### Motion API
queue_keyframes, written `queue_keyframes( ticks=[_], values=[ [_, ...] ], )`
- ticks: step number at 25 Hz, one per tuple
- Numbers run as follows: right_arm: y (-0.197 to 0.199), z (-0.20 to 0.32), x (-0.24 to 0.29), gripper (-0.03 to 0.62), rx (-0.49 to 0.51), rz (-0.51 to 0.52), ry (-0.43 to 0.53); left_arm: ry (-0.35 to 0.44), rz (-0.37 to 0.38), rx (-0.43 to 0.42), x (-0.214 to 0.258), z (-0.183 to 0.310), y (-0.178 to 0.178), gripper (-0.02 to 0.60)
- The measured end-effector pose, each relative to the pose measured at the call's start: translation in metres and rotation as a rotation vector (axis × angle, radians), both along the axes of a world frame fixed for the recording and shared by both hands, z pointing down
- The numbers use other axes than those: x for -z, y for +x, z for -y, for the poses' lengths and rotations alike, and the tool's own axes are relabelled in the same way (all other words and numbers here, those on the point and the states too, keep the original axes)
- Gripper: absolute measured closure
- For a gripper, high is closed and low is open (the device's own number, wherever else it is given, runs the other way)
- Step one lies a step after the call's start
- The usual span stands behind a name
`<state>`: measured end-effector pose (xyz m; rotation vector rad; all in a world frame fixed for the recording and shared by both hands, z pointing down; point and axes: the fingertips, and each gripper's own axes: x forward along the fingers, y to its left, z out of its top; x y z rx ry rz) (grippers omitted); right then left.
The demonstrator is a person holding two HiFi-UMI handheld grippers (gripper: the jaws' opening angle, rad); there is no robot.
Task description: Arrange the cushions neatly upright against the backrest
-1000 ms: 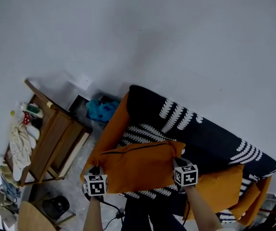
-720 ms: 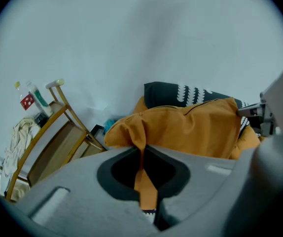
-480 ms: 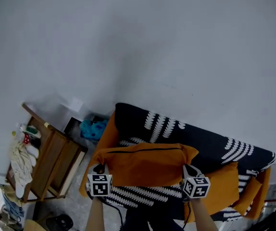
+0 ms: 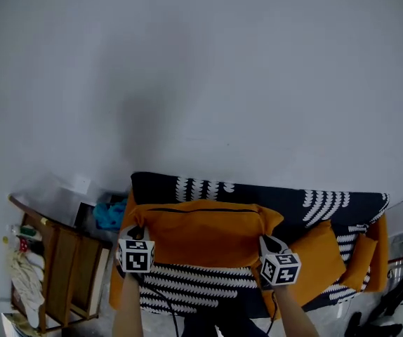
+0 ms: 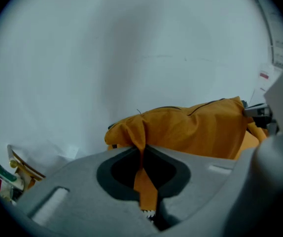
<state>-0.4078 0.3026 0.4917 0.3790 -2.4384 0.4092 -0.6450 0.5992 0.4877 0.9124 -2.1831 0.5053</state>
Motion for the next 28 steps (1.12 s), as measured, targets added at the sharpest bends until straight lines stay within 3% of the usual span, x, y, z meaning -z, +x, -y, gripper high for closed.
queue_keyframes(
  ticks=[8,15,25,28],
  values=[
    [-0.011,0.041,0.009,0.580,-0.054,0.037,0.021,-0.005,-0.026,-0.071,-0.019,0.047,-0.017,0.560],
    [-0.015,0.056,-0.013,0.580,-0.077,0.006,-0.001,-0.028,-0.024,-0.123,-0.035,0.074,-0.036,0.558],
    [-0.019,0.023,-0.085,0.579,0.003,-0.137,-0.082,-0.146,-0.070,-0.122,-0.086,0.055,-0.058,0.551],
    [-0.023,0.024,-0.094,0.579,-0.010,-0.133,-0.098,-0.140,-0.092,-0.095,-0.095,0.050,-0.060,0.549]
  ],
)
